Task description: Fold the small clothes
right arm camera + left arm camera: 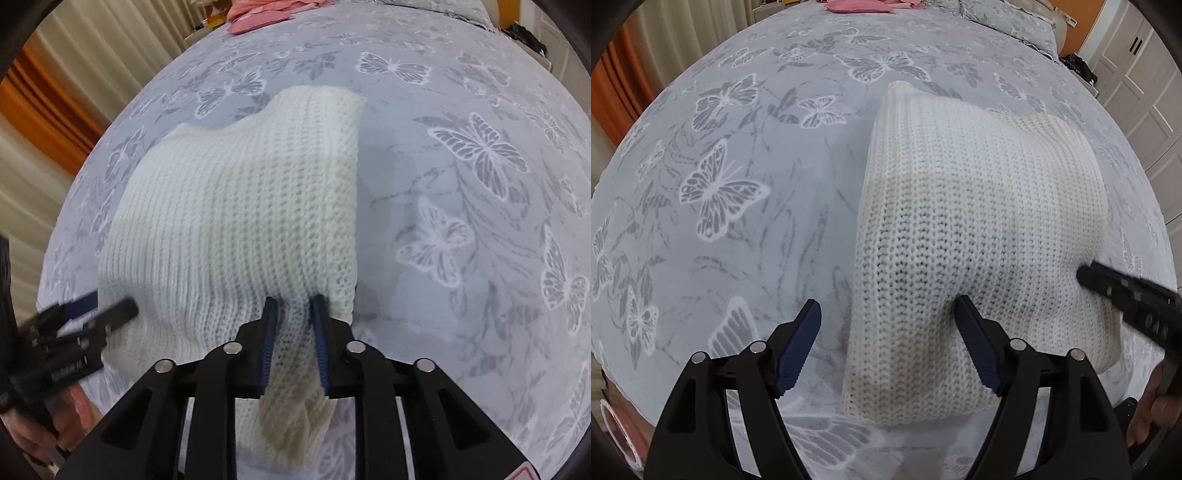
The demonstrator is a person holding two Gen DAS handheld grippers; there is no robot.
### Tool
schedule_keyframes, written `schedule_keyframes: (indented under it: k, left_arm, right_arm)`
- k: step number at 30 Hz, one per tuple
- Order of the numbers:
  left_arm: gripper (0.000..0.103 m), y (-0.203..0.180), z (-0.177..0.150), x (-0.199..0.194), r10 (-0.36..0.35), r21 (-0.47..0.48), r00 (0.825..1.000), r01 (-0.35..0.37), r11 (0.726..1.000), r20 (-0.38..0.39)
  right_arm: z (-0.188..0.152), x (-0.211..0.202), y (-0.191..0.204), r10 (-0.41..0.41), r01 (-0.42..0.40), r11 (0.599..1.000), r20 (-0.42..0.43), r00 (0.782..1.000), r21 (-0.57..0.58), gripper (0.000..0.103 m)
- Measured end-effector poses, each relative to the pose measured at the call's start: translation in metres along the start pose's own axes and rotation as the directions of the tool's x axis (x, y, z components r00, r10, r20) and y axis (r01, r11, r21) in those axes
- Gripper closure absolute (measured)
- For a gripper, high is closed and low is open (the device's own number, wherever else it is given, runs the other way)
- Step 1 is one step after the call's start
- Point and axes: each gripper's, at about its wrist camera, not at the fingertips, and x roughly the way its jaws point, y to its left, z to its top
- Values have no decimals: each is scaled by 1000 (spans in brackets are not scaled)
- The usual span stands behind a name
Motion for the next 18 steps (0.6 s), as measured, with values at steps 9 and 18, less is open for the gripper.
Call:
schedule_keyframes:
  k: [9, 18]
  left_arm:
    - [24, -4, -4, -3, 36, -4, 999, -36, 999, -1]
    - [24, -18, -15, -18, 88, 50, 996, -88, 995, 17]
  right_arm:
    - [-11, -46, 5, 49, -49, 999, 76, 996, -1, 83]
    - [-39, -10, 2, -37, 38, 999, -59, 998, 5, 86]
